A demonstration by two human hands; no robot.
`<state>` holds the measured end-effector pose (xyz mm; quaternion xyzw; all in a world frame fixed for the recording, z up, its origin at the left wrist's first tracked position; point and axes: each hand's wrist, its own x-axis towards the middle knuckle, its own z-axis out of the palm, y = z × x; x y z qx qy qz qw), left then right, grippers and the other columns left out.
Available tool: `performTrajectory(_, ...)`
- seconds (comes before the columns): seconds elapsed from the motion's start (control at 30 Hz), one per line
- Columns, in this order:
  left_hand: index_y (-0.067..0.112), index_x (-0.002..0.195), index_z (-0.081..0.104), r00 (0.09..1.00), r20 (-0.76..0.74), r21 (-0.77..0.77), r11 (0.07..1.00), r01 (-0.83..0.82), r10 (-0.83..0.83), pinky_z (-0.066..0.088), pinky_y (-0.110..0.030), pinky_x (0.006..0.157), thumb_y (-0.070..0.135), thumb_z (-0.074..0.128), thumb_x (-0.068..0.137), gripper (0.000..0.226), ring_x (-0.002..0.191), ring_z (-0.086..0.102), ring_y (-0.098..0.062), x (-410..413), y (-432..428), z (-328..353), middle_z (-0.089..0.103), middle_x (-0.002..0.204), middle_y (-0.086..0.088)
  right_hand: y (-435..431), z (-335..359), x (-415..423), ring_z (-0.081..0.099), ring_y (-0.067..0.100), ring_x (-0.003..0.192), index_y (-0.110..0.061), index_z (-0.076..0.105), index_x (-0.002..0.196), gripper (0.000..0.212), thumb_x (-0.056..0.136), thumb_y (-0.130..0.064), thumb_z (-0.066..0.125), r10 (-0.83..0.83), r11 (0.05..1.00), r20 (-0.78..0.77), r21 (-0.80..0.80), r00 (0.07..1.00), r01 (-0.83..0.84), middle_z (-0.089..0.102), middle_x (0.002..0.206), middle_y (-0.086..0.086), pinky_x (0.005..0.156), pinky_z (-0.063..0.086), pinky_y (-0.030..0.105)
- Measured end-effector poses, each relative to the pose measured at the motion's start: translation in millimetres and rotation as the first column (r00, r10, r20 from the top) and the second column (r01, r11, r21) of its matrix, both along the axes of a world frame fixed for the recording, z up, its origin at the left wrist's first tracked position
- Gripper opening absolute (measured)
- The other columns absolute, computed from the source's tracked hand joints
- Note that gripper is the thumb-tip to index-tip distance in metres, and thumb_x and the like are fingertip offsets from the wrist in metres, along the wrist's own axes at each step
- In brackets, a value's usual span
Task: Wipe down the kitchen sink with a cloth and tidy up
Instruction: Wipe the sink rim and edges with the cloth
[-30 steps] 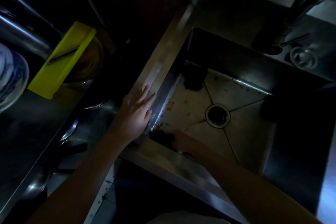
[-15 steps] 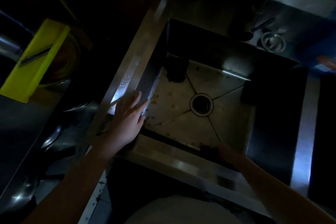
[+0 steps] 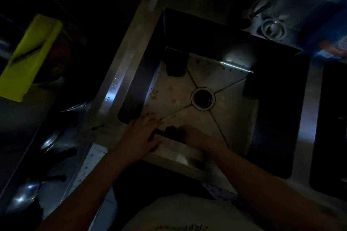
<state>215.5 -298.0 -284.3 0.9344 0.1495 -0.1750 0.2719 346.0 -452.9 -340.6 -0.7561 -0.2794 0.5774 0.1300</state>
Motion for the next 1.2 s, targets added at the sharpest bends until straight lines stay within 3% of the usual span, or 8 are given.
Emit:
performTrajectory(0.1, 0.025, 0.129, 0.052, 1.000, -0.024, 0.028, 1.000, 0.009, -0.009, 0.026, -0.035, 0.102, 0.041, 0.055, 0.089, 0.043, 0.129, 0.037, -0.025, -4.9, -10.2, -1.5, 0.045, 0.136, -0.003, -27.2, 2.1, 9.1, 0.063, 0.026, 0.093, -0.005, 0.068, 0.099, 0.024, 0.097, -0.018, 0.048, -0.035, 0.998, -0.053, -0.053, 0.998, 0.033, 0.068, 0.103, 0.014, 0.076, 0.038, 0.029)
performTrajectory(0.37, 0.020, 0.118, 0.059, 0.997, 0.065, 0.013, 0.999, 0.049, -0.050, 0.036, -0.036, 0.096, 0.027, 0.056, 0.089, 0.030, 0.114, 0.048, -0.027, 0.4, -28.8, 10.5, 0.053, 0.121, -0.008, -143.0, 6.5, 44.6, 0.046, 0.031, 0.128, 0.001, 0.047, 0.133, 0.040, 0.101, -0.021, 0.040, -0.105, 0.894, 0.093, -0.426, 0.990, 0.135, 0.047, 0.140, 0.019, 0.104, 0.036, 0.033)
performTrajectory(0.47, 0.016, 0.110, 0.065, 0.997, 0.062, -0.013, 0.999, 0.048, -0.047, 0.042, -0.038, 0.090, 0.024, 0.058, 0.088, 0.024, 0.108, 0.051, -0.030, 5.2, -33.7, 16.8, 0.054, 0.118, -0.011, -138.1, 12.4, 41.3, 0.038, 0.031, 0.135, -0.002, 0.033, 0.144, 0.072, 0.094, -0.054, 0.034, -0.069, 0.886, 0.088, -0.452, 0.994, 0.102, 0.035, 0.149, 0.017, 0.111, 0.031, 0.036)
performTrajectory(0.57, 0.013, 0.100, 0.067, 0.995, 0.089, -0.026, 0.998, 0.053, -0.050, 0.043, -0.037, 0.083, 0.020, 0.061, 0.087, 0.016, 0.099, 0.053, -0.030, 5.5, -36.7, 19.9, 0.057, 0.106, -0.011, -98.2, 14.1, 34.2, 0.045, 0.030, 0.130, -0.008, 0.042, 0.141, 0.050, 0.102, -0.038, 0.031, 0.096, 0.933, 0.023, -0.351, 0.995, -0.082, 0.043, 0.145, 0.015, 0.105, 0.035, 0.034)
performTrajectory(0.7, 0.012, 0.099, 0.069, 0.991, 0.119, -0.023, 0.998, 0.056, -0.053, 0.043, -0.037, 0.081, 0.015, 0.062, 0.085, 0.015, 0.094, 0.055, -0.029, 1.9, -36.6, 23.5, 0.061, 0.101, -0.011, -15.6, 13.3, 10.6, 0.052, 0.032, 0.122, -0.003, 0.054, 0.129, 0.035, 0.099, -0.016, 0.044, -0.055, 0.996, -0.059, -0.076, 0.997, 0.050, 0.054, 0.134, 0.018, 0.090, 0.039, 0.032)
performTrajectory(0.83, 0.013, 0.100, 0.070, 0.990, 0.111, -0.013, 0.996, 0.093, -0.091, 0.042, -0.035, 0.078, 0.011, 0.065, 0.082, 0.019, 0.088, 0.056, -0.030, 0.3, -35.4, 25.9, 0.061, 0.096, -0.012, 33.9, 21.2, -3.8, 0.042, 0.034, 0.132, -0.001, 0.047, 0.135, 0.039, 0.097, -0.007, 0.042, -0.115, 0.991, -0.108, 0.055, 0.988, 0.121, 0.046, 0.141, 0.020, 0.106, 0.033, 0.033)
performTrajectory(1.03, 0.014, 0.097, 0.069, 0.993, 0.096, -0.046, 0.996, 0.074, -0.069, 0.044, -0.034, 0.073, 0.020, 0.053, 0.084, 0.021, 0.084, 0.057, -0.029, 1.3, -36.9, 30.2, 0.061, 0.096, -0.011, -55.1, 12.9, 25.3, 0.050, 0.030, 0.124, 0.000, 0.052, 0.131, 0.035, 0.101, -0.011, 0.038, -0.003, 0.992, -0.106, -0.123, 0.994, -0.010, 0.053, 0.136, 0.019, 0.107, 0.035, 0.039)
performTrajectory(1.2, 0.020, 0.096, 0.068, 0.998, 0.052, -0.046, 0.999, 0.019, -0.017, 0.040, -0.031, 0.076, 0.016, 0.054, 0.089, 0.016, 0.088, 0.054, -0.022, 5.7, -37.6, 29.0, 0.058, 0.098, -0.004, -159.9, 12.5, 52.6, 0.034, 0.027, 0.138, -0.007, 0.033, 0.145, 0.049, 0.101, -0.026, 0.041, -0.078, 0.922, 0.020, -0.379, 0.997, 0.080, 0.031, 0.152, 0.009, 0.110, 0.029, 0.030)
